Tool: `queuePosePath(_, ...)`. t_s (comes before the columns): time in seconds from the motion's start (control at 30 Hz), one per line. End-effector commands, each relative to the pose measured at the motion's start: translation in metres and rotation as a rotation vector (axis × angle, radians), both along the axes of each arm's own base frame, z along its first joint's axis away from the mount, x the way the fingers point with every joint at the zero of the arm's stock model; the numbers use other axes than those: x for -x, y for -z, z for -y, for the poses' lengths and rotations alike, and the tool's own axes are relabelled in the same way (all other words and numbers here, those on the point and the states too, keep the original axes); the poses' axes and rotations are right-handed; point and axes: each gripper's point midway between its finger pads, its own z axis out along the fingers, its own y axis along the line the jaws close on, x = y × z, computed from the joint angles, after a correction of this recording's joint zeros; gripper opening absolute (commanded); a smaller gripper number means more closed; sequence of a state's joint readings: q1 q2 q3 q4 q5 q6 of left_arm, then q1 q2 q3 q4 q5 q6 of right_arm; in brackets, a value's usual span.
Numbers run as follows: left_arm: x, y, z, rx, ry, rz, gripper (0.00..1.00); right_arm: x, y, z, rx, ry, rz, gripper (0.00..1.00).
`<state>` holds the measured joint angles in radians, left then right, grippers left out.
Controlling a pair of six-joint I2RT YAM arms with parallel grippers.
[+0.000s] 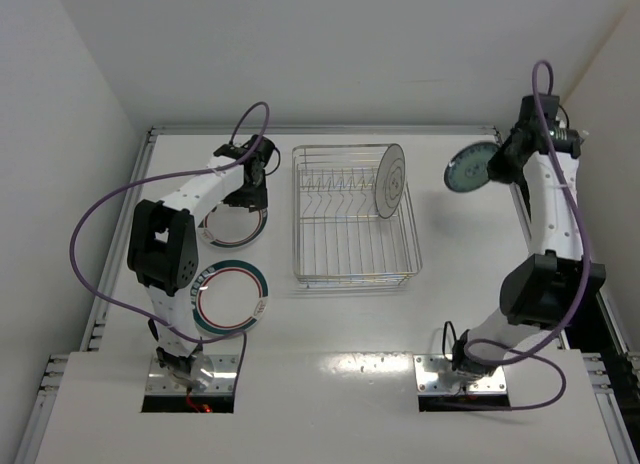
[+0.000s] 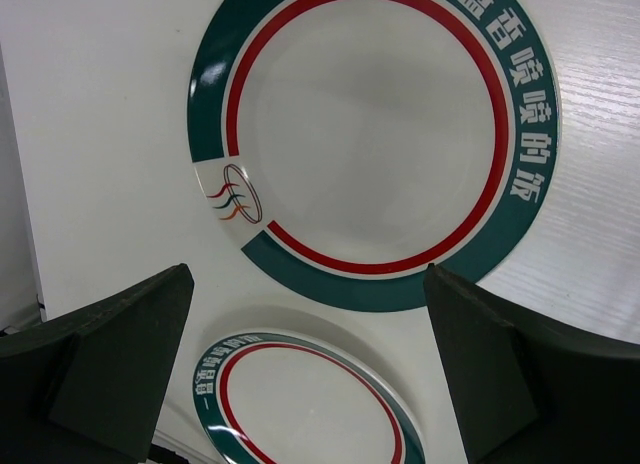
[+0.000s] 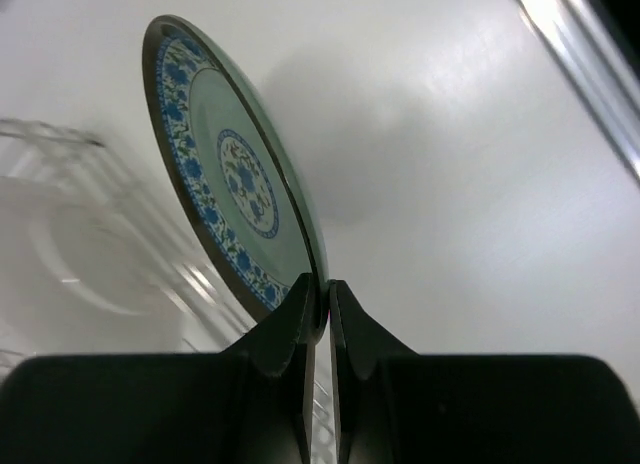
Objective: Load the plates into the dish rack
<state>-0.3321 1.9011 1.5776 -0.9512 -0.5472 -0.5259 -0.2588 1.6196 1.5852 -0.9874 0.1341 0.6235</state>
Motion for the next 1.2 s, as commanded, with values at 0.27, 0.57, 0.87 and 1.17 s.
queuePosePath(0.27,-0.009,-0.01,0.001,0.014,-0.023,0.039,1.0,-0.061,-0.131,-0.103,0.384,-0.257,0.22,0.0)
queuePosePath(0.57,-0.007,-0.01,0.001,0.014,-0.023,0.039,1.0,-0.086,-0.073,-0.166,0.597,-0.426,0.049,0.0)
queuePosePath(0.87,-0.007,-0.015,-0.002,0.001,-0.029,0.054,1.0,-0.098,-0.035,-0.197,0.713,-0.518,-0.048,0.0)
queuePosePath(1.17,-0.007,-0.021,-0.012,-0.048,-0.055,0.078,1.0,-0.096,0.019,-0.221,0.658,-0.62,-0.157,0.0)
